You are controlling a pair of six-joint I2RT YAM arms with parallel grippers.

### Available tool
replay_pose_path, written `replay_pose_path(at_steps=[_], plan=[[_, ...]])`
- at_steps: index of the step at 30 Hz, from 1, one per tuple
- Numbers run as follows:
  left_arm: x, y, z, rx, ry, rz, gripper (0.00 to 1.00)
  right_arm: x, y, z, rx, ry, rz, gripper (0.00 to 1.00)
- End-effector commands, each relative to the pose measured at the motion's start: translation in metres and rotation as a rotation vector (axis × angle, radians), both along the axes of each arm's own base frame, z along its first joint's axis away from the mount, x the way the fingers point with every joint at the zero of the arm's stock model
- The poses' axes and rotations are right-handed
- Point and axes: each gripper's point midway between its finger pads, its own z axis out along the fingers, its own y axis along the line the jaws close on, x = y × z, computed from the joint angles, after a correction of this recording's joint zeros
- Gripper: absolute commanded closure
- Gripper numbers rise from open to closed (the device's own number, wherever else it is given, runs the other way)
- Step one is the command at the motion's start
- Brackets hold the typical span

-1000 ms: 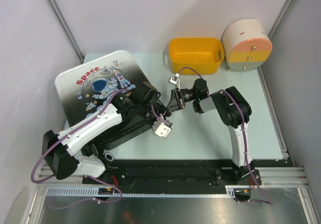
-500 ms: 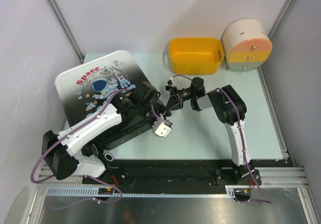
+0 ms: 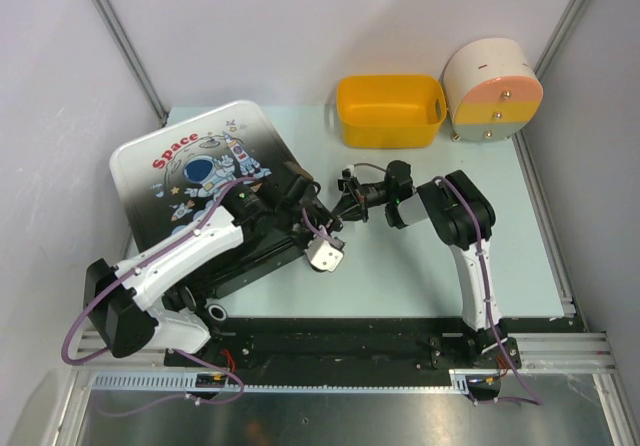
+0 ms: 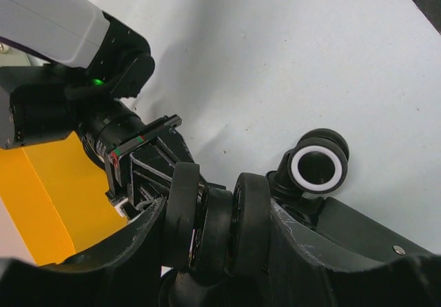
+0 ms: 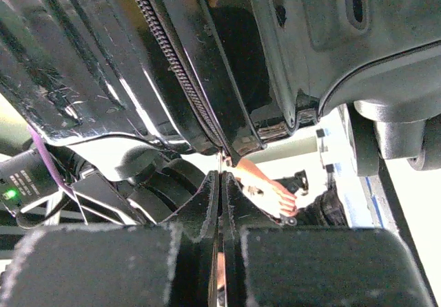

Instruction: Open, take out, and arrange the luggage

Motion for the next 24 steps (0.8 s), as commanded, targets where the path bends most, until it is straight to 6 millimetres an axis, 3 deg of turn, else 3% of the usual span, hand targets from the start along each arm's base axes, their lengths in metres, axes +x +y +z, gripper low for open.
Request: replay_pose_path(at_steps=[1,3,5,6,7,9,10,12,13,15,16,19,24], plan=[[-0.058,0.003,-0.014,0.036,0.331,0.029,0.83,0.031,-0.018,0.055,0.101,-0.15,-0.195,1.0],[-0.058,0.003,-0.014,0.037,0.329,0.029,0.88,0.035,-0.019,0.057,0.087,-0.162,-0.228,1.0],[-0.059,0.004,-0.013,0.032,0.323,0.023,0.91,0.039,-0.019,0.044,0.025,-0.153,-0.273,1.0],[-0.059,0.004,-0.014,0.033,0.324,0.021,0.92,0.045,-0.024,0.016,-0.138,-0.195,-0.347,1.0],[-0.06,0.004,-0.014,0.033,0.323,0.018,0.92,0.047,-0.029,0.006,-0.216,-0.259,-0.368,1.0],[-0.059,0.006,-0.013,0.032,0.316,0.021,0.92,0.04,-0.026,0.013,-0.203,-0.485,-0.306,1.0],[-0.06,0.006,-0.014,0.034,0.313,0.019,0.92,0.034,-0.025,0.012,-0.175,-0.516,-0.27,1.0],[-0.06,0.007,-0.014,0.035,0.312,0.016,0.92,0.024,-0.028,0.003,-0.159,-0.598,-0.215,1.0],[-0.06,0.007,-0.014,0.034,0.313,0.016,0.93,0.025,-0.032,-0.004,-0.138,-0.777,-0.183,1.0],[-0.061,0.007,-0.015,0.035,0.316,0.015,0.93,0.018,-0.035,-0.01,-0.14,-0.876,-0.115,1.0],[-0.06,0.006,-0.014,0.031,0.312,0.011,0.93,0.02,-0.036,-0.014,-0.102,-1.051,-0.068,1.0],[-0.061,0.006,-0.012,0.025,0.312,0.007,0.93,0.03,-0.039,-0.016,-0.063,-1.302,-0.025,1.0],[-0.063,0.008,-0.015,0.029,0.311,-0.001,0.94,0.063,-0.039,-0.003,-0.015,-1.617,-0.045,1.0]])
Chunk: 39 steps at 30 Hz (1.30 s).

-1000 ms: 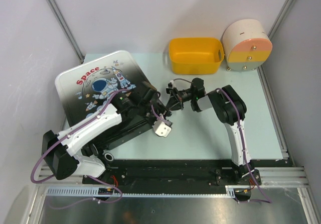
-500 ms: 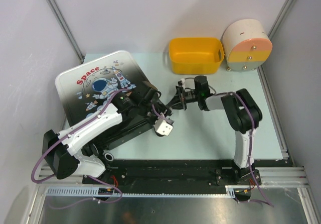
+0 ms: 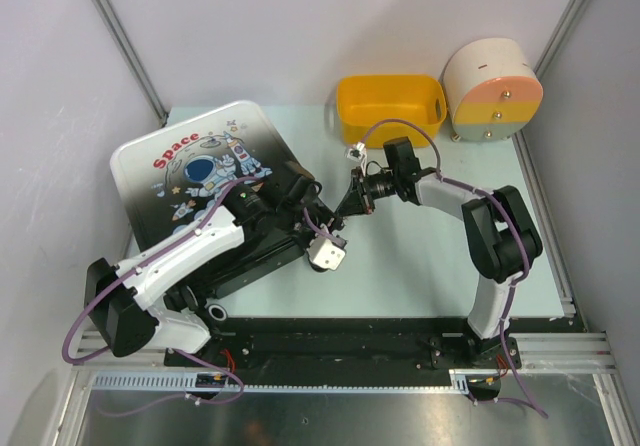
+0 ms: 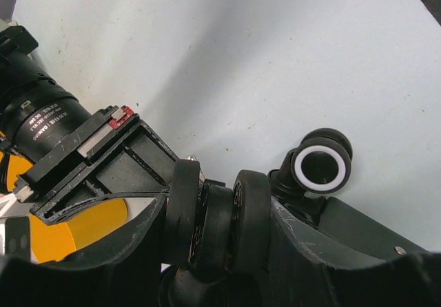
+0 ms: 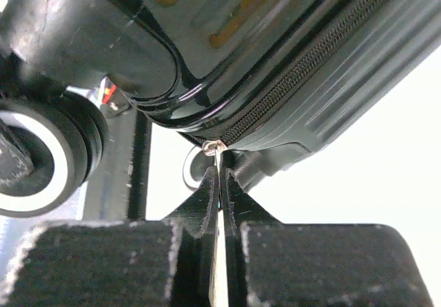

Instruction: Open, take out, and arrange the luggage

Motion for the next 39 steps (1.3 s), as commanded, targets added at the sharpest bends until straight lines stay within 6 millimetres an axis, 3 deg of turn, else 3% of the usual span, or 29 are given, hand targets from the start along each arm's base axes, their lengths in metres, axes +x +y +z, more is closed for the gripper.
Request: replay_pose_path(at_steps=[1,10,16,17,21,26,28,29,31,32,33,38,39], plan=[[-0.066,0.011,-0.016,0.027,0.304,-0.03,0.94,0.048,-0.023,0.003,-0.018,-0.429,-0.025,1.0],[-0.073,0.013,-0.021,0.025,0.318,-0.052,0.95,0.056,-0.01,-0.006,-0.03,-0.671,0.055,1.0],[-0.078,0.016,-0.024,0.025,0.318,-0.066,0.95,0.118,0.002,0.016,-0.002,-0.78,-0.192,1.0],[-0.079,0.017,-0.024,0.023,0.321,-0.068,0.95,0.134,0.002,0.03,0.03,-0.841,-0.251,1.0],[-0.084,0.02,-0.029,0.026,0.327,-0.085,0.95,0.15,0.008,0.042,0.081,-0.875,-0.3,1.0],[-0.088,0.02,-0.031,0.023,0.349,-0.089,0.95,0.174,0.023,0.035,0.118,-0.881,-0.395,1.0],[-0.089,0.02,-0.031,0.023,0.365,-0.076,0.92,0.184,0.032,0.041,0.127,-0.907,-0.448,1.0],[-0.091,0.02,-0.031,0.025,0.39,-0.053,0.79,0.189,0.036,0.029,0.12,-0.886,-0.465,1.0],[-0.087,0.017,-0.024,0.021,0.412,-0.003,0.53,0.202,0.044,0.036,0.125,-0.903,-0.531,1.0],[-0.083,0.013,-0.012,0.004,0.44,0.056,0.17,0.207,0.046,0.031,0.117,-0.902,-0.558,1.0],[-0.078,0.012,-0.005,-0.003,0.438,0.097,0.03,0.212,0.046,0.033,0.112,-0.913,-0.595,1.0],[-0.064,0.011,0.062,-0.159,0.456,0.285,0.0,0.23,0.041,0.056,0.075,-0.95,-0.748,1.0],[-0.057,0.012,0.075,-0.199,0.447,0.325,0.0,0.232,0.038,0.05,0.041,-0.921,-0.754,1.0]])
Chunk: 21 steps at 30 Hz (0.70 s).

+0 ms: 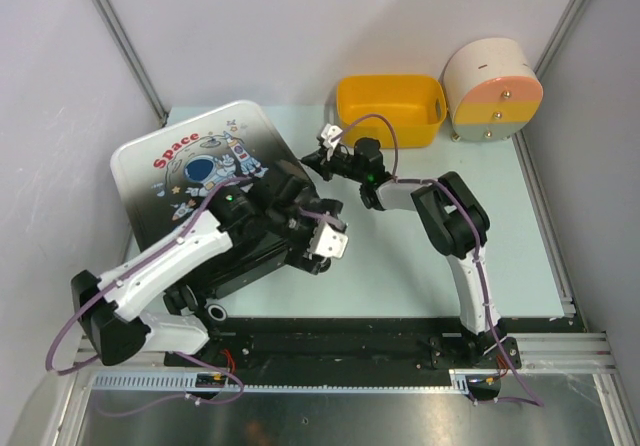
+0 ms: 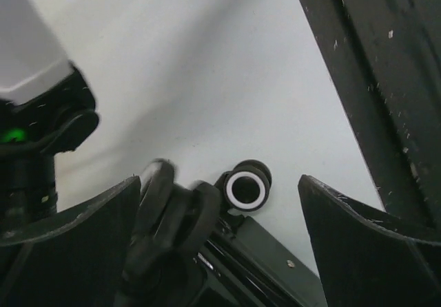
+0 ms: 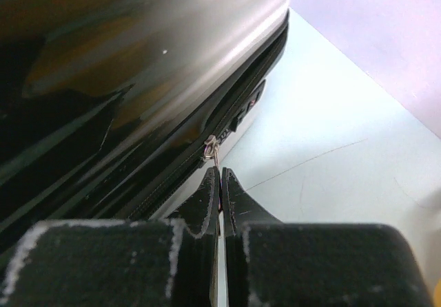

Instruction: Open, take out, and arrange the luggage

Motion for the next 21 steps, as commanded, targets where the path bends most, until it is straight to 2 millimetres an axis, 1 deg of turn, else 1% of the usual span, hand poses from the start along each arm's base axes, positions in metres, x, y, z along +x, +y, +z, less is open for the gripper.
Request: replay_pose_path(at_steps=[1,2,3,4,5,6,7,8,9,10,11,12,13,14,15,17,18,19,20,21], plan=[[-0.008,0.016,0.066,-0.121,0.151,0.241,0.0,0.066,-0.047,0.046,0.051,-0.076,-0.338,1.0],[-0.004,0.019,0.086,-0.171,0.172,0.306,0.0,0.07,-0.054,0.043,0.043,-0.053,-0.348,1.0],[0.01,0.028,0.098,-0.206,0.177,0.384,0.0,0.07,-0.057,0.036,0.022,-0.017,-0.35,1.0],[0.017,0.034,0.114,-0.255,0.226,0.472,0.0,0.071,-0.06,0.033,0.012,-0.005,-0.355,1.0],[0.026,0.041,0.125,-0.297,0.245,0.543,0.0,0.074,-0.066,0.03,0.007,0.011,-0.366,1.0],[0.048,0.062,0.13,-0.334,0.266,0.673,0.0,0.071,-0.065,0.023,0.002,0.05,-0.342,1.0],[0.056,0.074,0.134,-0.373,0.33,0.786,0.0,0.07,-0.065,0.022,0.003,0.067,-0.325,1.0],[0.064,0.091,0.144,-0.425,0.328,0.866,0.0,0.068,-0.065,0.021,0.006,0.085,-0.31,1.0],[0.084,0.122,0.144,-0.465,0.324,1.012,0.0,0.06,-0.061,0.02,-0.001,0.125,-0.262,1.0],[0.092,0.14,0.142,-0.5,0.352,1.129,0.0,0.055,-0.06,0.019,-0.007,0.144,-0.243,0.92],[0.102,0.162,0.144,-0.535,0.323,1.234,0.0,0.048,-0.057,0.018,-0.019,0.162,-0.211,0.88],[0.109,0.199,0.148,-0.587,0.288,1.373,0.0,0.042,-0.059,0.019,-0.037,0.185,-0.201,0.85],[0.112,0.216,0.141,-0.614,0.312,1.472,0.0,0.038,-0.058,0.019,-0.051,0.188,-0.19,0.63],[0.117,0.244,0.138,-0.636,0.273,1.598,0.0,0.035,-0.059,0.02,-0.06,0.197,-0.182,0.49],[0.117,0.274,0.138,-0.668,0.241,1.716,0.0,0.034,-0.064,0.016,-0.078,0.224,-0.187,0.39],[0.115,0.303,0.128,-0.706,0.256,1.86,0.0,0.029,-0.069,0.027,-0.078,0.227,-0.17,0.1],[0.111,0.327,0.124,-0.733,0.251,1.948,0.0,0.027,-0.073,0.026,-0.092,0.236,-0.16,0.05],[0.107,0.336,0.117,-0.755,0.275,1.995,0.0,0.022,-0.075,0.039,-0.092,0.213,-0.142,0.0],[0.101,0.357,0.113,-0.781,0.268,2.075,0.0,0.015,-0.074,0.039,-0.123,0.187,-0.097,0.0],[0.098,0.364,0.11,-0.799,0.285,2.105,0.0,0.01,-0.074,0.041,-0.127,0.179,-0.087,0.0]])
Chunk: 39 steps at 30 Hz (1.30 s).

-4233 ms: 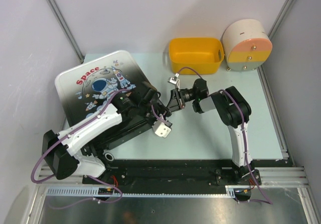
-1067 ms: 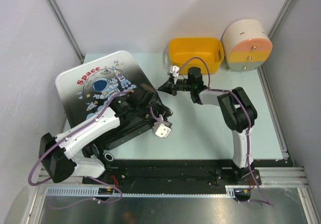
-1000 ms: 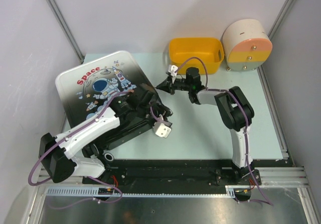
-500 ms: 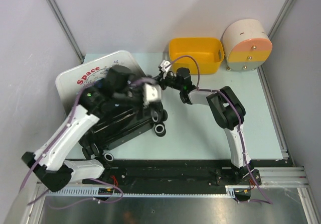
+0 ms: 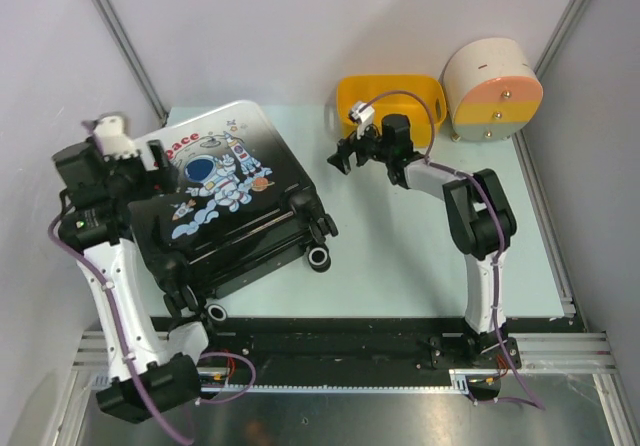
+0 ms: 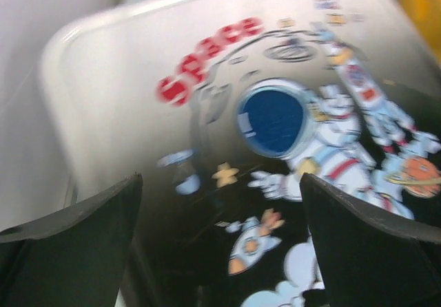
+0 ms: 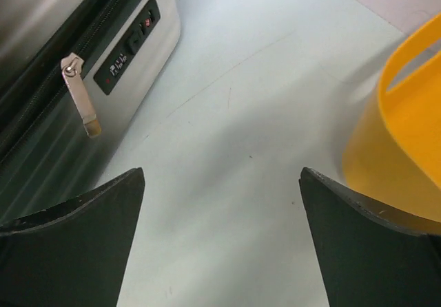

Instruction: Open, take out, and arrange the luggage

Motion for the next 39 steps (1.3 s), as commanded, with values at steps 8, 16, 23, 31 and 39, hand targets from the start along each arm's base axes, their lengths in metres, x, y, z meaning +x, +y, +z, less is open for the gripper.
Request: replay_pose_path(at_steps=[8,16,23,31,39], plan=[[-0.031,0.083,-0.058,-0.308,0.105,0.42,0.0,-0.059,0.005,0.061,-0.008,0.049,0.2,0.01],[-0.005,0.046,-0.112,-0.429,0.242,0.129,0.0,-0.133,0.026,0.021,-0.093,0.203,0.388,0.0],[0.06,0.012,-0.116,-0.397,0.284,-0.082,0.12,-0.2,0.03,0.016,-0.166,0.158,0.596,0.0],[0.139,-0.027,-0.122,-0.282,0.301,-0.299,0.12,-0.278,0.083,0.02,-0.204,0.053,0.792,0.0],[0.147,-0.061,-0.133,-0.24,0.312,-0.435,0.06,-0.326,0.159,0.046,-0.129,-0.169,0.876,0.0]])
